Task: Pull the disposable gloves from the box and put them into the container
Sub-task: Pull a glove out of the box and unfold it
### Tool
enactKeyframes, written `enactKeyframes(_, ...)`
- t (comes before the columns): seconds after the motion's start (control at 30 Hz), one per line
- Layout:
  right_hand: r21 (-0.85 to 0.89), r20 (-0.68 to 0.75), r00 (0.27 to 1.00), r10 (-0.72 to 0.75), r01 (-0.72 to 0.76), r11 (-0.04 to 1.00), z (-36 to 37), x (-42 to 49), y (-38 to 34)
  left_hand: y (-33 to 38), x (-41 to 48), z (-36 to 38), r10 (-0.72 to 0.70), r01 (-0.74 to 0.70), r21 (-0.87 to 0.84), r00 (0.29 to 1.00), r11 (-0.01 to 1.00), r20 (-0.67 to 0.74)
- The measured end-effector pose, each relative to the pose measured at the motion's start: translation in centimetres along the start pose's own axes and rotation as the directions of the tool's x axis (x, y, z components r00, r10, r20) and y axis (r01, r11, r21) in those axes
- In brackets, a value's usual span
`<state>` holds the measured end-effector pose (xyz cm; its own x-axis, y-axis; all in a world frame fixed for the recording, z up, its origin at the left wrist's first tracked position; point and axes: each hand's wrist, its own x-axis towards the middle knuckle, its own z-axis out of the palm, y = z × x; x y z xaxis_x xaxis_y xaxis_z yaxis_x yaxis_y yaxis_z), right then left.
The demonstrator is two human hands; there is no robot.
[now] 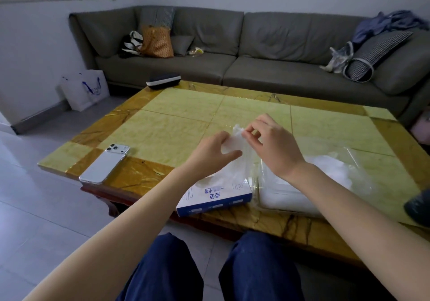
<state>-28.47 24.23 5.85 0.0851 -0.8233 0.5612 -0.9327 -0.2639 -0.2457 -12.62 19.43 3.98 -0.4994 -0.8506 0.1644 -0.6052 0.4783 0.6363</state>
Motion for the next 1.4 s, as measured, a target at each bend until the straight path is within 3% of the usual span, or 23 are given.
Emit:
enactKeyframes(0.1, 0.219, -0.040, 0.992, 0.122, -0.111, 0.969, -0.2, -0.2, 0.0, 1.0, 0.2, -0.3, 0.042, -0.045, -0.049, 0.996, 0.998, -0.075)
enactKeyframes(0.17, 0.367, 0.032, 0.958, 0.287, -0.278, 0.888, -0.2, -0.5, 0.3, 1.3, 0.2, -0.6, 0.038, -0.049, -0.089, 0.992, 0.995, -0.119)
enactKeyframes(0.23, 0.481, 0.234, 0.878, 0.418, -0.478, 0.735, 0.3, -0.8, 0.9, 1.4, 0.2, -0.8, 0.018, -0.037, -0.132, 0.990, 0.991, -0.137)
enactKeyframes(0.3, 0.542, 0.427, 0.789, 0.441, -0.614, 0.573, 1.1, -1.2, 1.3, 1.6, 0.2, -1.0, -0.020, -0.007, -0.198, 0.991, 0.980, -0.133)
enactKeyframes(0.4, 0.629, 0.521, 0.718, 0.461, -0.688, 0.361, 1.9, -1.3, 1.4, 1.9, 0.0, -1.1, -0.070, 0.027, -0.313, 0.989, 0.950, -0.127)
enactKeyframes(0.47, 0.657, 0.556, 0.698, 0.451, -0.701, 0.276, 2.2, -1.1, 1.7, 1.9, -0.2, -1.3, -0.110, 0.053, -0.385, 0.986, 0.921, -0.127)
enactKeyframes(0.7, 0.685, 0.507, 0.729, 0.459, -0.664, 0.298, 2.4, -1.1, 2.1, -0.3, -0.6, -2.2, -0.198, 0.118, -0.522, 0.975, 0.845, -0.099)
enactKeyframes(0.83, 0.707, 0.502, 0.705, 0.501, -0.668, 0.233, 2.0, -0.8, 2.3, -2.7, -0.3, -2.0, -0.272, 0.159, -0.515, 0.950, 0.842, -0.151)
enactKeyframes(0.93, 0.768, 0.369, 0.674, 0.640, -0.609, 0.199, 1.7, -0.7, 2.8, -4.8, -0.2, -0.8, -0.275, 0.189, -0.336, 0.934, 0.923, -0.227)
enactKeyframes(1.0, 0.780, 0.267, 0.665, 0.697, -0.574, 0.249, 1.3, -0.8, 3.2, -5.9, -0.7, 0.7, -0.225, 0.201, -0.126, 0.947, 0.972, -0.227)
enactKeyframes(1.13, 0.742, 0.203, 0.714, 0.670, -0.558, 0.371, 1.1, -1.3, 3.2, -7.3, -1.9, 4.1, -0.137, 0.148, 0.208, 0.988, 0.967, -0.068)
enactKeyframes(1.27, 0.729, 0.222, 0.752, 0.621, -0.550, 0.407, 0.9, -1.5, 3.2, -7.1, -2.4, 6.1, -0.169, 0.087, 0.345, 0.962, 0.935, 0.216)
enactKeyframes(1.4, 0.710, 0.215, 0.777, 0.592, -0.541, 0.451, 0.7, -1.5, 3.2, -7.4, -2.4, 6.5, -0.185, 0.018, 0.417, 0.912, 0.909, 0.366)
